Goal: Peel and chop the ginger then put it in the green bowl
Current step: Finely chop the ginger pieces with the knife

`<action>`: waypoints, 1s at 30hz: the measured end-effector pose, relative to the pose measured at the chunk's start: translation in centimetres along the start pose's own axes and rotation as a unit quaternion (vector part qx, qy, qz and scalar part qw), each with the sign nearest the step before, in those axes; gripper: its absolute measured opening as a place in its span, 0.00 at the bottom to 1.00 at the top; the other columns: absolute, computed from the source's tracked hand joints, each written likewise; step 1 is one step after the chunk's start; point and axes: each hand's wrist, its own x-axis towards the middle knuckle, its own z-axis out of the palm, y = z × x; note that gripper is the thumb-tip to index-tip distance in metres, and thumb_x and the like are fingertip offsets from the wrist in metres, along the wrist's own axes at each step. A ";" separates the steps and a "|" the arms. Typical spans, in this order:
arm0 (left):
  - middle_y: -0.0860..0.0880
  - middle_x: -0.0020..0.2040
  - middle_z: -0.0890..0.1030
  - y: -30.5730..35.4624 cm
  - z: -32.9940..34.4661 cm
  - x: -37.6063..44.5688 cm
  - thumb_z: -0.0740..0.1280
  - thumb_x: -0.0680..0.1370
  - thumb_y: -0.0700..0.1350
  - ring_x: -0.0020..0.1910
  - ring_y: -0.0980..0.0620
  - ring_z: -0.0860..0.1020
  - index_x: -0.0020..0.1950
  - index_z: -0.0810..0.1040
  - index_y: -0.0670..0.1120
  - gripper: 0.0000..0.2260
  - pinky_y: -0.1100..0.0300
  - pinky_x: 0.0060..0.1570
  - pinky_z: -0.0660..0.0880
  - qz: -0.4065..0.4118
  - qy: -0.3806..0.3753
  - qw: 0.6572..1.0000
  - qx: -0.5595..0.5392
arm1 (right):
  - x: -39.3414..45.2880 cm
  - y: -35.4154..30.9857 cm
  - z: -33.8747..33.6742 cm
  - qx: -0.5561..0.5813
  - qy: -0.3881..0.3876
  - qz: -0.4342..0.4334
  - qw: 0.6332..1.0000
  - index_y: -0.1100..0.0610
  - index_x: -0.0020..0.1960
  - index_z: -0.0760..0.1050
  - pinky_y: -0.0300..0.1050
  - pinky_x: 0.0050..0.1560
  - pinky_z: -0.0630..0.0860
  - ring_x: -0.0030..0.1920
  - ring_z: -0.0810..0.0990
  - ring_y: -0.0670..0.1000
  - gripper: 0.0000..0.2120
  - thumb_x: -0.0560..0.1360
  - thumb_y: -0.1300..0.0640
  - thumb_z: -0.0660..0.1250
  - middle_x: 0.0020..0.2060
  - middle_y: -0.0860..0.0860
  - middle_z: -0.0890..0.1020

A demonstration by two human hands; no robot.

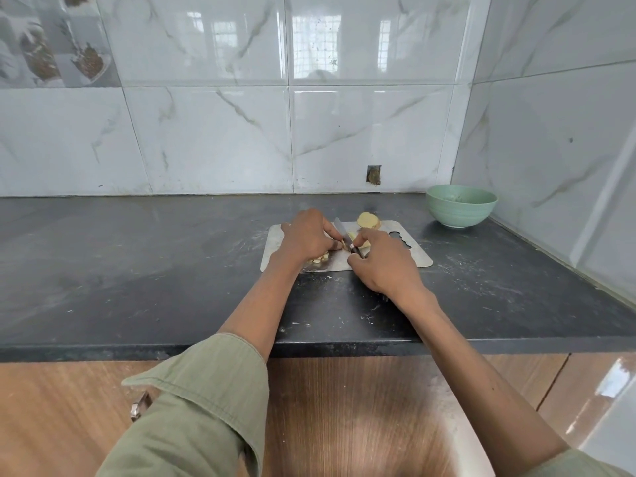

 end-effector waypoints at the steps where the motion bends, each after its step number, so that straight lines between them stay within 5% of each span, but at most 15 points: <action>1: 0.64 0.36 0.81 0.0 0.0 0.0 0.82 0.70 0.51 0.49 0.55 0.78 0.37 0.86 0.64 0.09 0.44 0.58 0.76 0.000 0.002 1.000 0.004 | 0.3 -0.1 0.1 -0.002 -0.009 0.003 1.000 0.50 0.54 0.76 0.49 0.47 0.72 0.53 0.77 0.59 0.09 0.75 0.52 0.67 0.50 0.53 0.80; 5: 0.66 0.32 0.79 0.1 0.3 0.0 0.81 0.70 0.50 0.49 0.56 0.78 0.29 0.81 0.63 0.14 0.43 0.61 0.74 0.005 0.013 1.000 0.025 | 1.4 -0.8 0.4 -0.025 -0.036 0.006 0.999 0.51 0.52 0.74 0.47 0.45 0.67 0.53 0.77 0.60 0.07 0.75 0.54 0.67 0.47 0.54 0.79; 11: 0.62 0.41 0.84 0.4 0.0 -0.3 0.80 0.72 0.52 0.50 0.56 0.77 0.38 0.86 0.61 0.05 0.43 0.66 0.66 -0.003 0.025 0.999 0.023 | 0.8 -0.1 1.0 -0.018 -0.003 0.004 1.000 0.50 0.58 0.76 0.48 0.45 0.69 0.53 0.78 0.59 0.11 0.76 0.50 0.65 0.51 0.54 0.82; 15: 0.63 0.36 0.81 0.6 -0.1 -0.4 0.79 0.72 0.52 0.47 0.57 0.76 0.42 0.88 0.59 0.02 0.43 0.66 0.67 -0.002 0.038 0.999 0.017 | 0.7 0.1 0.5 0.054 0.026 0.023 0.998 0.49 0.56 0.76 0.50 0.48 0.76 0.48 0.79 0.55 0.10 0.77 0.49 0.66 0.45 0.50 0.82; 19: 0.60 0.49 0.85 0.6 -0.2 -0.5 0.80 0.70 0.53 0.57 0.54 0.79 0.49 0.87 0.58 0.08 0.45 0.67 0.64 0.012 0.044 0.999 0.026 | 1.2 0.2 -0.2 0.194 0.058 0.067 0.977 0.48 0.56 0.79 0.52 0.51 0.80 0.45 0.83 0.53 0.13 0.74 0.46 0.66 0.44 0.49 0.85; 23: 0.62 0.62 0.81 0.5 0.3 -0.2 0.76 0.74 0.46 0.71 0.53 0.71 0.59 0.83 0.62 0.16 0.35 0.72 0.57 0.070 0.004 0.997 0.025 | 2.4 0.8 -1.3 0.228 0.070 0.063 0.969 0.50 0.57 0.78 0.46 0.38 0.74 0.34 0.83 0.47 0.09 0.80 0.48 0.65 0.32 0.47 0.83; 26: 0.59 0.69 0.78 0.5 0.7 0.0 0.72 0.77 0.41 0.72 0.51 0.69 0.64 0.80 0.64 0.21 0.38 0.72 0.59 0.125 -0.030 0.990 0.062 | 4.4 1.5 -2.0 0.200 0.041 0.070 0.976 0.53 0.52 0.80 0.44 0.36 0.69 0.29 0.78 0.43 0.10 0.84 0.51 0.61 0.32 0.49 0.83; 30: 0.58 0.65 0.80 -0.3 1.6 0.7 0.70 0.77 0.37 0.68 0.51 0.74 0.60 0.82 0.62 0.21 0.41 0.70 0.66 0.166 -0.056 0.984 0.026 | 5.6 2.7 -2.0 0.161 0.026 0.101 0.981 0.56 0.40 0.78 0.48 0.41 0.72 0.34 0.77 0.51 0.17 0.85 0.53 0.59 0.37 0.55 0.84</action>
